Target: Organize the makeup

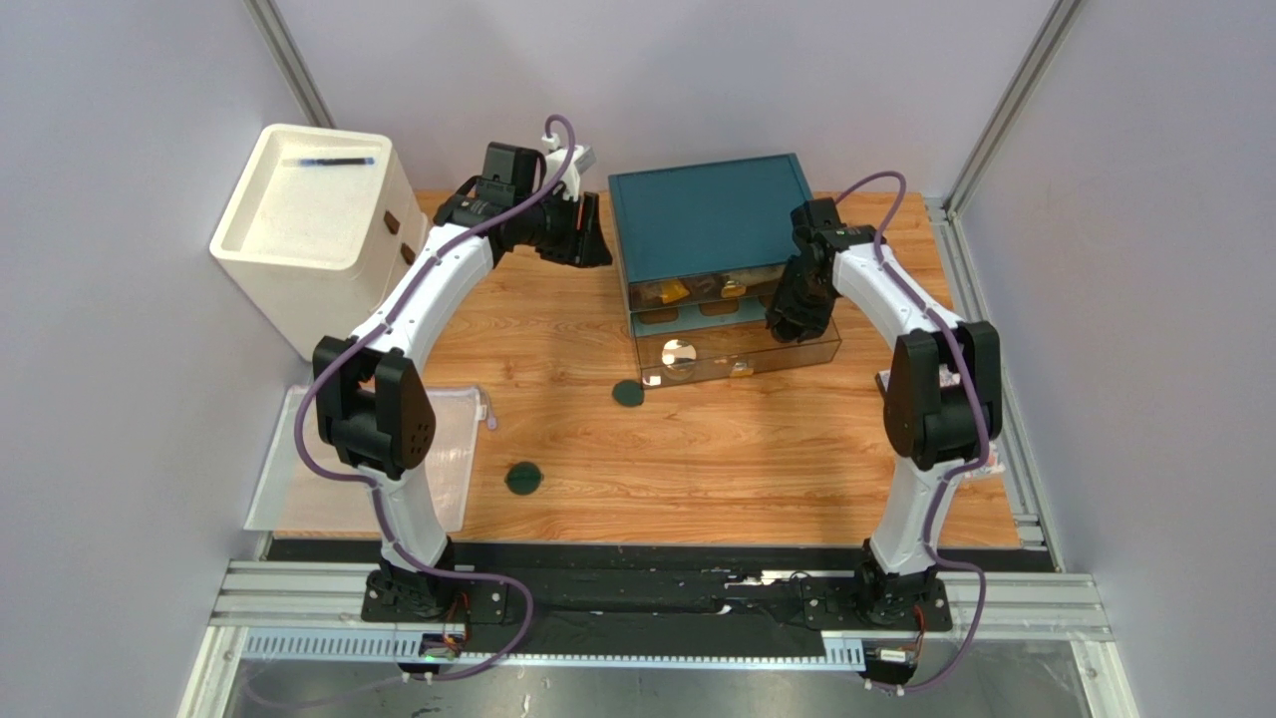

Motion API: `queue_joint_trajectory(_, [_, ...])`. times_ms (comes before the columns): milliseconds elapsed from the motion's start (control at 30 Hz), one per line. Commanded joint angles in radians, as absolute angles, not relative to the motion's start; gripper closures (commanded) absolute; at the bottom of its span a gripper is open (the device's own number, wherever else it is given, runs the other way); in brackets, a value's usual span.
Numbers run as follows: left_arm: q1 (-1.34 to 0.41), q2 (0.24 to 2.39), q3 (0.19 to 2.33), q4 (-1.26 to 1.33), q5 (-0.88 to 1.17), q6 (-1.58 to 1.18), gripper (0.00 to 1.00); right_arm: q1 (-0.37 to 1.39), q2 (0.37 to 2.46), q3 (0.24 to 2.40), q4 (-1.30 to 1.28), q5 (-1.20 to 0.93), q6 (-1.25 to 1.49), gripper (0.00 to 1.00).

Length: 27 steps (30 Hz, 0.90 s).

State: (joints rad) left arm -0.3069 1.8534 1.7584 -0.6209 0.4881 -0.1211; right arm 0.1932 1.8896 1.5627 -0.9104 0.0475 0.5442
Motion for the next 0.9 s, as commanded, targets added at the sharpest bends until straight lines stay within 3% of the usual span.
queue_joint_trajectory(0, [-0.305,1.830,1.755,-0.629,0.483,-0.080,0.44,0.198,1.921,1.651,-0.885,0.015,0.523,0.57])
queue_joint_trajectory(33, [-0.305,1.829,1.755,-0.630,0.480,-0.077,0.44,0.198,1.921,1.654,-0.882,0.015,0.525,0.43])
queue_joint_trajectory(133, [-0.305,1.822,1.752,-0.630,0.474,-0.072,0.44,0.199,1.893,1.643,-0.848,0.014,0.525,0.25])
queue_joint_trajectory(233, [-0.305,1.821,1.749,-0.629,0.474,-0.071,0.44,0.199,1.862,1.626,-0.839,0.014,0.515,0.18])
queue_joint_trajectory(533, [-0.305,1.792,1.634,-0.644,0.500,-0.037,0.43,0.201,1.729,1.517,-0.815,0.015,0.509,0.17])
queue_joint_trajectory(867, [-0.333,1.818,1.336,-0.545,0.622,-0.077,0.40,0.199,1.690,1.485,-0.793,0.020,0.515,0.18])
